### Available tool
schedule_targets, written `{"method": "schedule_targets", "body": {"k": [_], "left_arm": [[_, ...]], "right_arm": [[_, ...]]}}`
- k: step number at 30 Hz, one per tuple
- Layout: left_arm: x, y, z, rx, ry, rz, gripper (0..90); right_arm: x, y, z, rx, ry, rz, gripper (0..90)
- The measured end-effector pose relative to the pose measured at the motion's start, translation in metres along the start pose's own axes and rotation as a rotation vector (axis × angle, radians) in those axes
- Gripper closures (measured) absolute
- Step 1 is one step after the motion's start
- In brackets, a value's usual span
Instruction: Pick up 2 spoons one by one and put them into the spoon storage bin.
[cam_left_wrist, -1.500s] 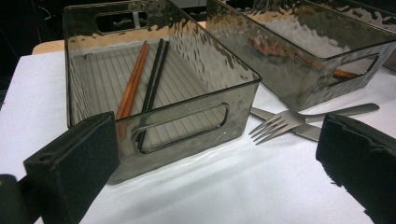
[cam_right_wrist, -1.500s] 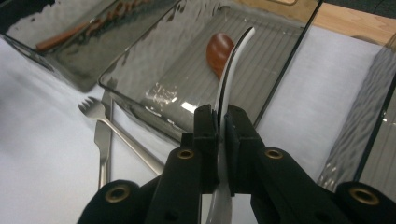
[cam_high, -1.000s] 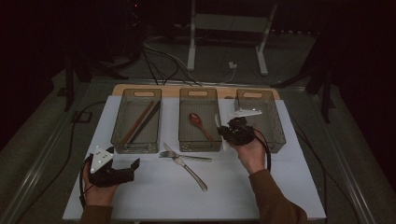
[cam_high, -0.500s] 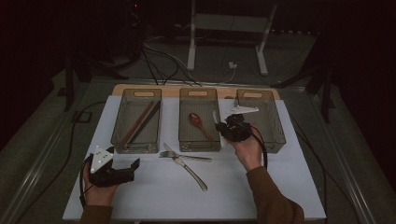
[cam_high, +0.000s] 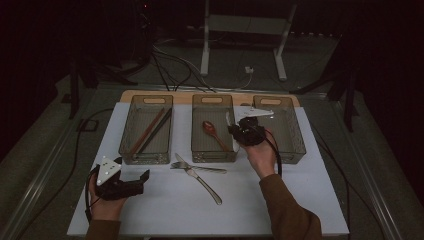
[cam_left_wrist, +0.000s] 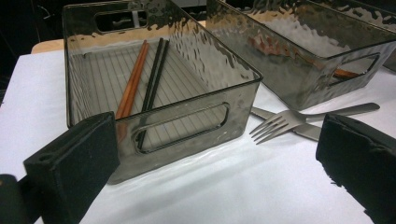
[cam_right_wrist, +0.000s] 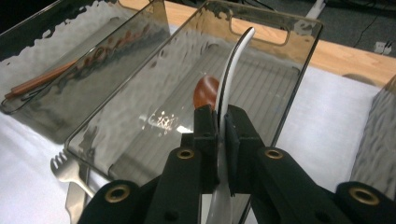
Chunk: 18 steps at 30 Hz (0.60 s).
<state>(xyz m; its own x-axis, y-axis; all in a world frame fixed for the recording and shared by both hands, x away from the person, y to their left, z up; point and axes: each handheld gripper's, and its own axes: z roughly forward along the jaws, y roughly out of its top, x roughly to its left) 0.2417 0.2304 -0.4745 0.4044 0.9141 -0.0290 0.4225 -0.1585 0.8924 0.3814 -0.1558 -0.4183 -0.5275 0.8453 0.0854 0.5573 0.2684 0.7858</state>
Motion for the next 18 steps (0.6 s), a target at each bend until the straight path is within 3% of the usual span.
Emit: {"method": "schedule_targets", "body": {"k": [18], "left_arm": [[0.000, 0.000, 0.001, 0.003, -0.003, 0.001, 0.6]], "right_arm": [[0.003, 0.002, 0.021, -0.006, -0.033, -0.012, 84.9]]}}
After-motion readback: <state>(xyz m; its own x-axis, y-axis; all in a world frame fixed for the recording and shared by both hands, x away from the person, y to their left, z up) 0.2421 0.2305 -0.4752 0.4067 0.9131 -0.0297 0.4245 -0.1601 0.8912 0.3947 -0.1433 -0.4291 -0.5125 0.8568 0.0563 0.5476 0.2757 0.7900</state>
